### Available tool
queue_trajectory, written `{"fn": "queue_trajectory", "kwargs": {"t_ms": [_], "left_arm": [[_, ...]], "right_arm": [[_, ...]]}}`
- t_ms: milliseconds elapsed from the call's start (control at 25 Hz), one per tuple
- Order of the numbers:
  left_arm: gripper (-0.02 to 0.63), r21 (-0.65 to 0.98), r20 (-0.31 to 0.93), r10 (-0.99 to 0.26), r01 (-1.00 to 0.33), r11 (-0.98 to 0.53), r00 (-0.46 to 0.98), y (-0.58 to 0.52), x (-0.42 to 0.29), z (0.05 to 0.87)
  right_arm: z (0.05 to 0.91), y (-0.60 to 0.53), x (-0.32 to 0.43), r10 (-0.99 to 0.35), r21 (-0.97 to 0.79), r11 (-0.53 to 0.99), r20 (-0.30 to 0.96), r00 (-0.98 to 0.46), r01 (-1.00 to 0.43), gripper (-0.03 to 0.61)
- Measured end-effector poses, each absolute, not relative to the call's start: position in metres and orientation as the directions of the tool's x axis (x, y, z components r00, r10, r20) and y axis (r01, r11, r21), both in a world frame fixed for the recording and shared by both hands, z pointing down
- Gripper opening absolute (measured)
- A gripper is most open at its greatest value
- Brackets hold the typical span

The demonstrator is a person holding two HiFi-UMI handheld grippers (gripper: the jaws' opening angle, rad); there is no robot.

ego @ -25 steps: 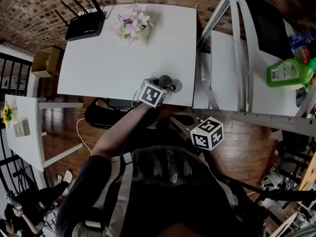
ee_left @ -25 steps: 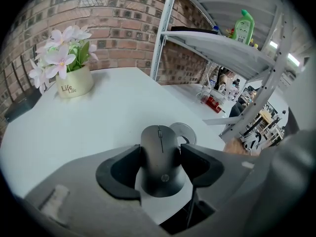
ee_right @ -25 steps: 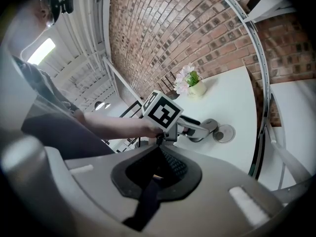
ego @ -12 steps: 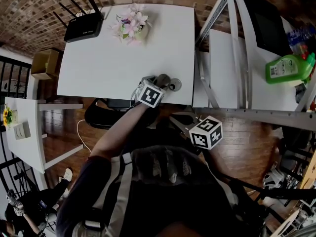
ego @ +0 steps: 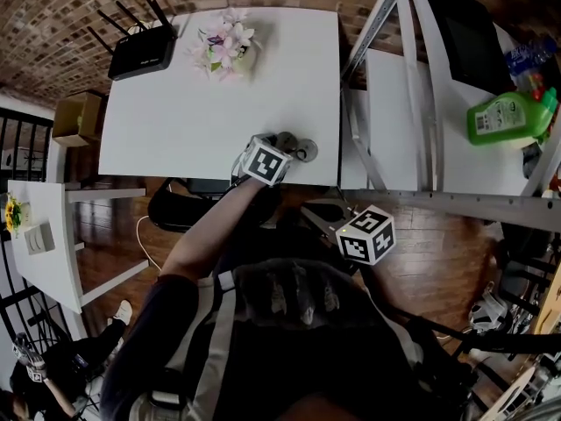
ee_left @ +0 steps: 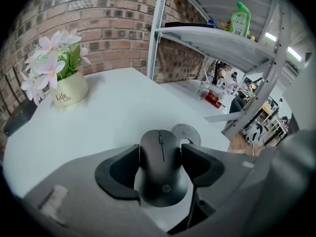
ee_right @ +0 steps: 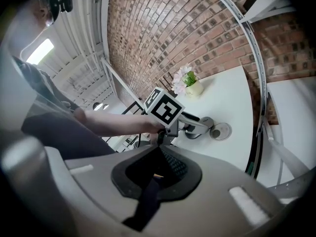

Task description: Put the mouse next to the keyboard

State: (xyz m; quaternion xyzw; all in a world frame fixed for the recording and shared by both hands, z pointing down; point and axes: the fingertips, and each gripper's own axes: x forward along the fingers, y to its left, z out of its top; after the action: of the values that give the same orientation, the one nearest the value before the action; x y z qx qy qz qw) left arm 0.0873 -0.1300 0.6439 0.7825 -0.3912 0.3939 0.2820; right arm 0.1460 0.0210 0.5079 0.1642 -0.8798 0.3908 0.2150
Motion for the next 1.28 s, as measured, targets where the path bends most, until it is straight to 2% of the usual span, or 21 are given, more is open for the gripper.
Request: {"fn": "queue_trajectory", "kwargs": {"t_ms": [640, 1280], "left_arm": [[0.275, 0.139, 0.831, -0.436, -0.887, -0.440, 0.347, -0.133, 0.056, 0.644], [0.275, 0.145, 0.821, -0.452, -0.892, -0.428, 0.350, -0.126, 0.007, 0.642]], "right_arm": [[0.506, 0.018, 0.137, -0.121, -0.602, 0.656, 0.511, -0.851, -0.455, 0.005], [0.499, 0.027, 0.100, -0.109, -0.576, 0.679, 0.535, -0.838, -0.456, 0.005]]}}
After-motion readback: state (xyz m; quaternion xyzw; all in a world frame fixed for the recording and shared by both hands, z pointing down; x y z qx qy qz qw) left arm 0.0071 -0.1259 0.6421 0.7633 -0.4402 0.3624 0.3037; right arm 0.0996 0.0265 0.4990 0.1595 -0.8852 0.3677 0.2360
